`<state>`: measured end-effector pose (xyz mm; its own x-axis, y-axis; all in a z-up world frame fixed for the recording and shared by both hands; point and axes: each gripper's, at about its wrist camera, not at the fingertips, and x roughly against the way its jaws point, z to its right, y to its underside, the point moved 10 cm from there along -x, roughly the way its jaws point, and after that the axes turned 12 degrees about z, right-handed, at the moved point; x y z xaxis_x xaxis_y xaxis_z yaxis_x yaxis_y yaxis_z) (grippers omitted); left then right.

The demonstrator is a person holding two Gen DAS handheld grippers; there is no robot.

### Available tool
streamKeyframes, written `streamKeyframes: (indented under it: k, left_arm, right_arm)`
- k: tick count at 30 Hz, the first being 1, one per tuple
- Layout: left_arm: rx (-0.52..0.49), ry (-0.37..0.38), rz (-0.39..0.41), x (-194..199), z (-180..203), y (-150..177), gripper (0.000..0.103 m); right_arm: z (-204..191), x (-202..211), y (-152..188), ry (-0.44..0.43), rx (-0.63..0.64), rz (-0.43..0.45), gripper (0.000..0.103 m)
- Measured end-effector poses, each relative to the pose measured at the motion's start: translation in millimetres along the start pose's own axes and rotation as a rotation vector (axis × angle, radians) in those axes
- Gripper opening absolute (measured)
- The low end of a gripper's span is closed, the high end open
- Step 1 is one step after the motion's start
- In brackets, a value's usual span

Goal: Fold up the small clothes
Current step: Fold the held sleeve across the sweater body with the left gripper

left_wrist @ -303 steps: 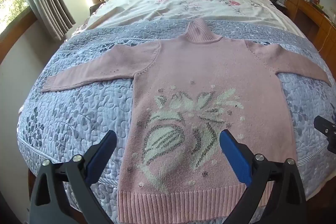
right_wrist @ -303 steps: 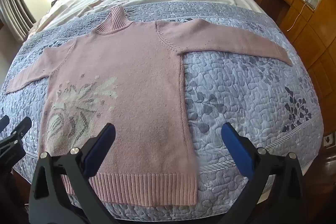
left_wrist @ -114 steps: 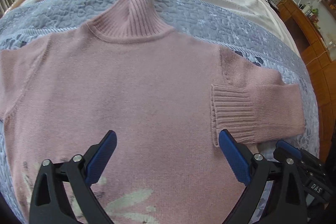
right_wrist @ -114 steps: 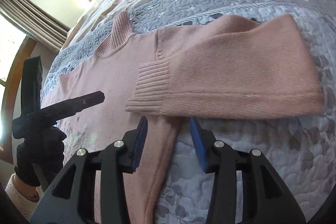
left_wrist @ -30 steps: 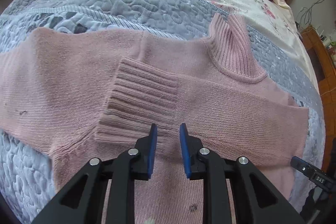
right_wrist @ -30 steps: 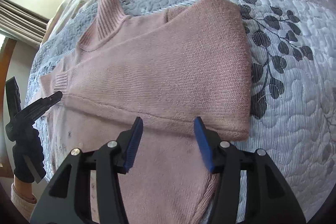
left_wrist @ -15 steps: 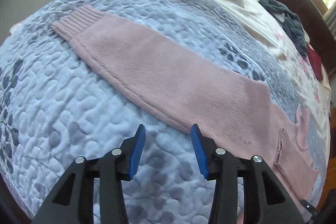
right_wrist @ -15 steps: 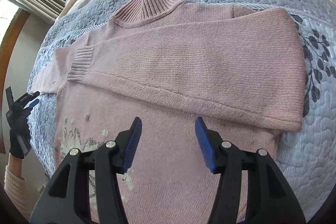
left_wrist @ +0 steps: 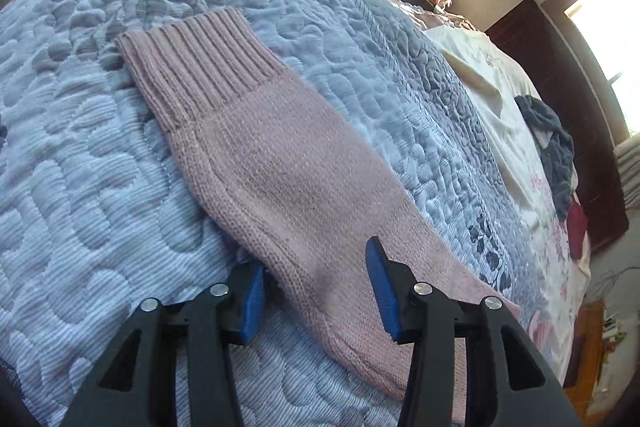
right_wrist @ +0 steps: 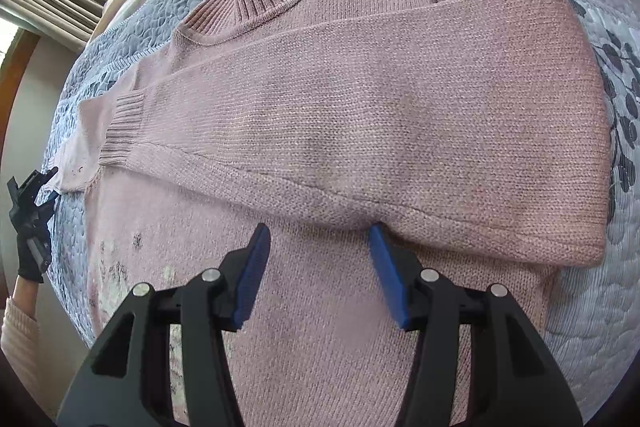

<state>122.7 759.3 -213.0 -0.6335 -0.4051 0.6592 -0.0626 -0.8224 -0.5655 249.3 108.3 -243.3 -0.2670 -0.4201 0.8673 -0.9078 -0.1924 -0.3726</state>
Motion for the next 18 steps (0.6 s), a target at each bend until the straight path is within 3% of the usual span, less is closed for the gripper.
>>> streamKeyframes:
  k: [3, 5, 7, 12, 18]
  left_arm:
    - [0.029, 0.002, 0.008, -2, -1, -7, 0.045]
    - [0.024, -0.010, 0.010, 0, -1, -9, 0.032]
    - [0.006, -0.011, 0.006, 3, 1, -9, 0.011]
    - [-0.071, 0.068, 0.049, 26, 32, -11, 0.006]
    - [-0.153, 0.226, 0.069, 61, 107, 8, 0.006]
  right_arm:
    - [-2, -1, 0, 0.012, 0.028, -0.003, 0.052]
    - [-2, -1, 1, 0.009, 0.031, -0.003, 0.052]
    - [-2, 0, 1, -0.005, 0.021, -0.007, 0.052]
    - [-1, 5, 2, -0.005, 0.017, -0.002, 0.052]
    - [0, 22, 3, 0.020, 0.044, 0.025, 0.052]
